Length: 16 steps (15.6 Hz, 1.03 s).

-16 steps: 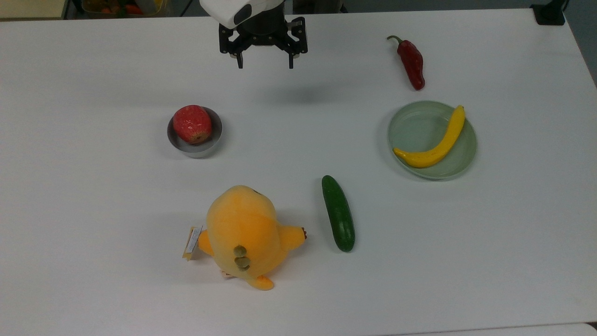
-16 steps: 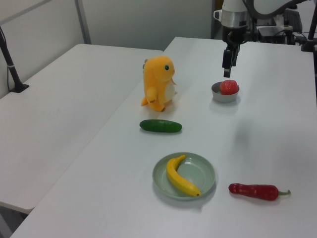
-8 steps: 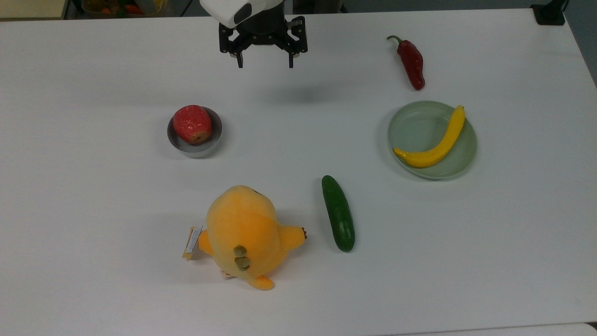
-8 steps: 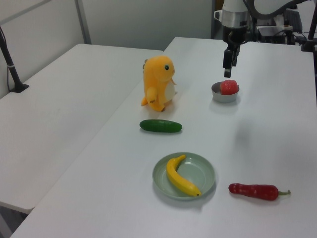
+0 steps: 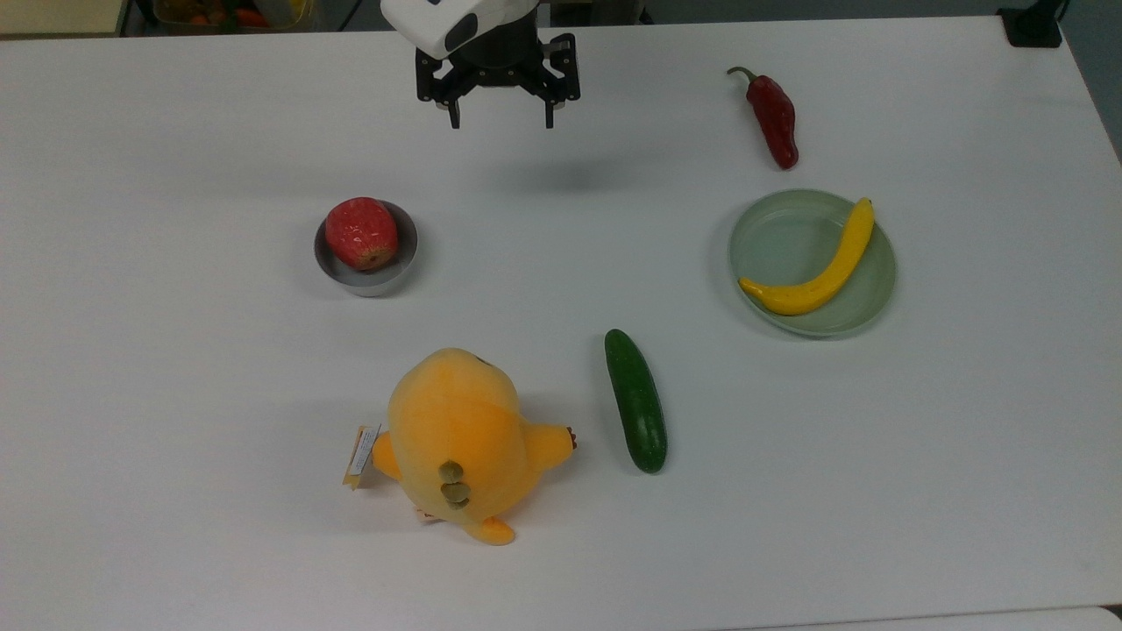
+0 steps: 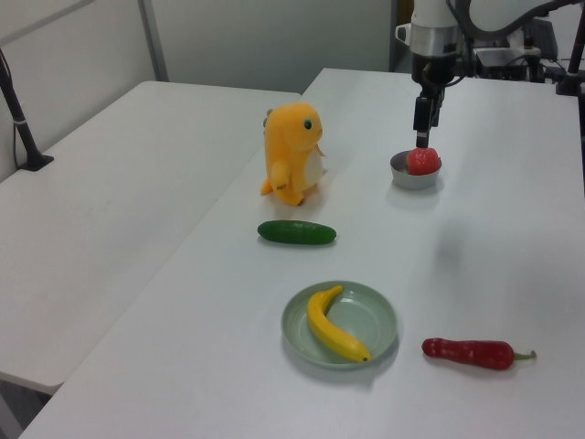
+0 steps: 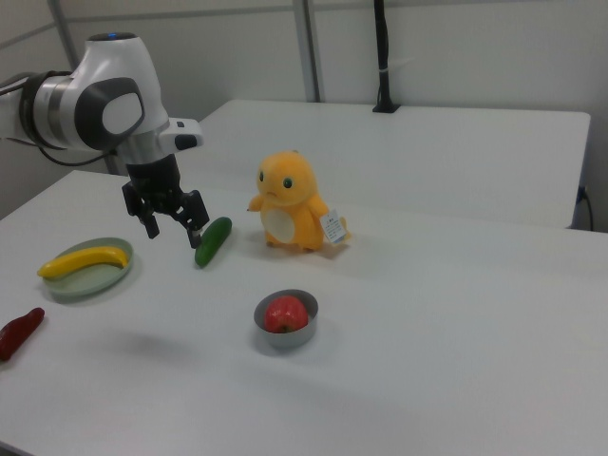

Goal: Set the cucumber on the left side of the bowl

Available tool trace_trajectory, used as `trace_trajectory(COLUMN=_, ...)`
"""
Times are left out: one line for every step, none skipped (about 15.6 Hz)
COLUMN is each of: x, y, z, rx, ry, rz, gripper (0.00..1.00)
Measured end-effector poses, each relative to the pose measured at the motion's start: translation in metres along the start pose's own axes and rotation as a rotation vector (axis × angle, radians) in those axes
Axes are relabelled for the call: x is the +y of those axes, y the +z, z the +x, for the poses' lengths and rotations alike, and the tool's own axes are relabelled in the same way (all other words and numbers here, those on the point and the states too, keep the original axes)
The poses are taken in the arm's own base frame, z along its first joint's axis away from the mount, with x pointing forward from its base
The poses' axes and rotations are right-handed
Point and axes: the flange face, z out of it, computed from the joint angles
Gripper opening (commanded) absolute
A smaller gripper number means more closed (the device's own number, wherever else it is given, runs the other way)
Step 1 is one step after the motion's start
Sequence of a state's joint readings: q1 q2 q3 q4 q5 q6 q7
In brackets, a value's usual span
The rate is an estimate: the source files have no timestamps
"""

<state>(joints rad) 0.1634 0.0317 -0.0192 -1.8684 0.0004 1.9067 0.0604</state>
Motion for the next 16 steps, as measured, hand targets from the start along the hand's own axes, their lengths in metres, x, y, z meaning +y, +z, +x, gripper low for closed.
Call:
trace_trajectory(x=-0.001, y=0.000, z=0.000, rx=0.005, ry=-0.002, rz=0.000, gripper=1.00)
trace_trajectory(x=-0.003, y=-0.002, z=0.002, rx=0.024, ry=-0.004, rz=0.002, gripper=1.00)
trace_trajectory(x=-0.005, y=-0.003, z=0.005, rx=0.050, ry=-0.007, rz=0.004, gripper=1.00)
trace_trajectory(x=-0.008, y=-0.004, z=0.008, rx=0.075, ry=-0.013, rz=0.006, gripper=1.00)
trace_trajectory(x=-0.013, y=-0.003, z=0.012, rx=0.095, ry=-0.021, rz=0.008, gripper=1.00)
trace_trajectory(x=-0.019, y=0.000, z=0.016, rx=0.110, ry=-0.031, rz=0.010, gripper=1.00)
trace_trajectory(x=-0.025, y=0.005, z=0.022, rx=0.126, ry=-0.040, rz=0.012, gripper=1.00)
trace_trajectory(x=-0.032, y=0.010, z=0.030, rx=0.146, ry=-0.050, rz=0.015, gripper=1.00)
trace_trajectory(x=-0.040, y=0.016, z=0.040, rx=0.164, ry=-0.061, rz=0.019, gripper=1.00)
trace_trajectory(x=-0.048, y=0.022, z=0.052, rx=0.180, ry=-0.071, rz=0.023, gripper=1.00)
trace_trajectory(x=-0.054, y=0.028, z=0.065, rx=0.191, ry=-0.079, rz=0.026, gripper=1.00)
trace_trajectory(x=-0.060, y=0.034, z=0.077, rx=0.200, ry=-0.085, rz=0.028, gripper=1.00)
trace_trajectory(x=-0.066, y=0.042, z=0.090, rx=0.210, ry=-0.091, rz=0.031, gripper=1.00)
trace_trajectory(x=-0.073, y=0.050, z=0.102, rx=0.229, ry=-0.099, rz=0.035, gripper=1.00)
trace_trajectory(x=-0.081, y=0.058, z=0.112, rx=0.249, ry=-0.110, rz=0.037, gripper=1.00)
trace_trajectory(x=-0.092, y=0.068, z=0.120, rx=0.266, ry=-0.123, rz=0.040, gripper=1.00)
